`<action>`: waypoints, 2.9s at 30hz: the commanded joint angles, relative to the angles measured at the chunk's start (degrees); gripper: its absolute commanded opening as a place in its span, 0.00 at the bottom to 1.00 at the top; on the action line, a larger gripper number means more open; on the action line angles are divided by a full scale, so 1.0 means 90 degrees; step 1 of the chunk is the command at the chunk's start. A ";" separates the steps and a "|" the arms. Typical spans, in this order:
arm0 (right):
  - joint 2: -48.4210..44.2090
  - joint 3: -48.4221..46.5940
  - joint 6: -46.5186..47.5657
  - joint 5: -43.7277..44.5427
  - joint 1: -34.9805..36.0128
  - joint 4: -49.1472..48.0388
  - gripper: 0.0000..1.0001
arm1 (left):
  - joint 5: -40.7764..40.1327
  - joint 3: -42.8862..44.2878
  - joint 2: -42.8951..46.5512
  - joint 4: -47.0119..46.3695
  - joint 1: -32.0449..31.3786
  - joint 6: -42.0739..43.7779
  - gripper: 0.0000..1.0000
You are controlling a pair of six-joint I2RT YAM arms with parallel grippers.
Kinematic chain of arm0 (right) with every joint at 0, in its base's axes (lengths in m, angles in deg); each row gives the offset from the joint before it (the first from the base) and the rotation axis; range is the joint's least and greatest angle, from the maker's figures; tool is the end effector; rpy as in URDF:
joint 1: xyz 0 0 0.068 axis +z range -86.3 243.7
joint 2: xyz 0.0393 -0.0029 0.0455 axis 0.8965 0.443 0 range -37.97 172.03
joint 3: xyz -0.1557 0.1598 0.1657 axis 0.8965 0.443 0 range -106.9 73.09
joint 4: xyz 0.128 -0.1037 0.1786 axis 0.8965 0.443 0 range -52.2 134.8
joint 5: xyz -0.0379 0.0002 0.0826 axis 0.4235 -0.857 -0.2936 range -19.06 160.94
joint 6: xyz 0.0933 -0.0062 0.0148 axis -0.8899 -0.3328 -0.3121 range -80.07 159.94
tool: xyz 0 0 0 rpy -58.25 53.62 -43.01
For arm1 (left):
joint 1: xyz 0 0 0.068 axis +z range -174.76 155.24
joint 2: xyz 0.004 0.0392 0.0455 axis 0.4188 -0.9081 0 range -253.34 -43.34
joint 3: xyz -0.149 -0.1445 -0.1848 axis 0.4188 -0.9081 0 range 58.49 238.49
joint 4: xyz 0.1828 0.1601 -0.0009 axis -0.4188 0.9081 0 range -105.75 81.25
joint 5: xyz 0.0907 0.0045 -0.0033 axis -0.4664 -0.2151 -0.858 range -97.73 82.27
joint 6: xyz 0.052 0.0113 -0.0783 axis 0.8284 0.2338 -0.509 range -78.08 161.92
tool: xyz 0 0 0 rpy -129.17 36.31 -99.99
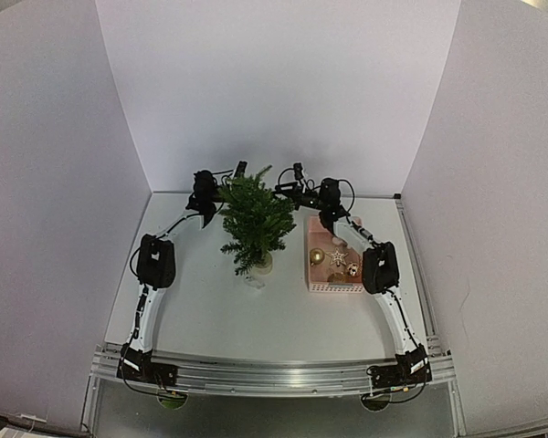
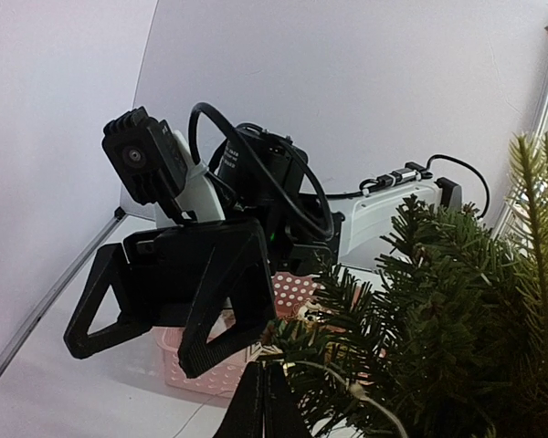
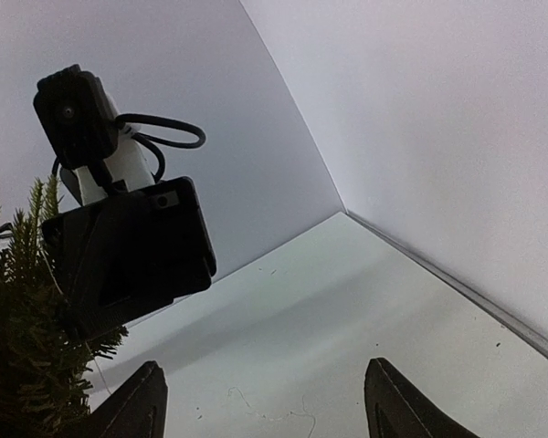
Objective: Decorate the small christmas tree
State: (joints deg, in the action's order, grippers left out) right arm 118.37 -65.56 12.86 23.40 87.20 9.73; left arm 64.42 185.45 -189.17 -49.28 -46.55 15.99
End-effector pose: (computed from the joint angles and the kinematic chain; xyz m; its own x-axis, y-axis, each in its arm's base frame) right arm 0.5516 0.3088 0.2340 -0.2782 0.2141 -0.9364 -0.9075 0.2609 0.3292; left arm 0.5012 -0.2880 0.2740 -0.2125 -0.0594 -0.9753 0.9740 -0.0926 -0.2066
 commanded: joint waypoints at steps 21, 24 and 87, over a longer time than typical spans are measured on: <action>-0.0493 0.0850 -0.0144 0.0603 0.0110 -0.0889 0.00 | -0.0047 0.0340 0.0039 -0.0499 -0.0041 -0.0240 0.01; -0.0809 0.1379 -0.0209 0.0965 0.0047 -0.1110 0.00 | -0.0242 0.0180 0.0150 -0.0494 0.0035 -0.0123 0.16; -0.5359 0.3963 0.2333 0.2017 -0.0222 0.4924 0.00 | -0.1419 -0.2156 0.2922 0.5646 0.1259 0.5328 0.66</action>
State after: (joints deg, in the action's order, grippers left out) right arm 74.43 -30.23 35.23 42.74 85.46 53.40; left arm 52.60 164.42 -167.85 -7.79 -36.58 57.44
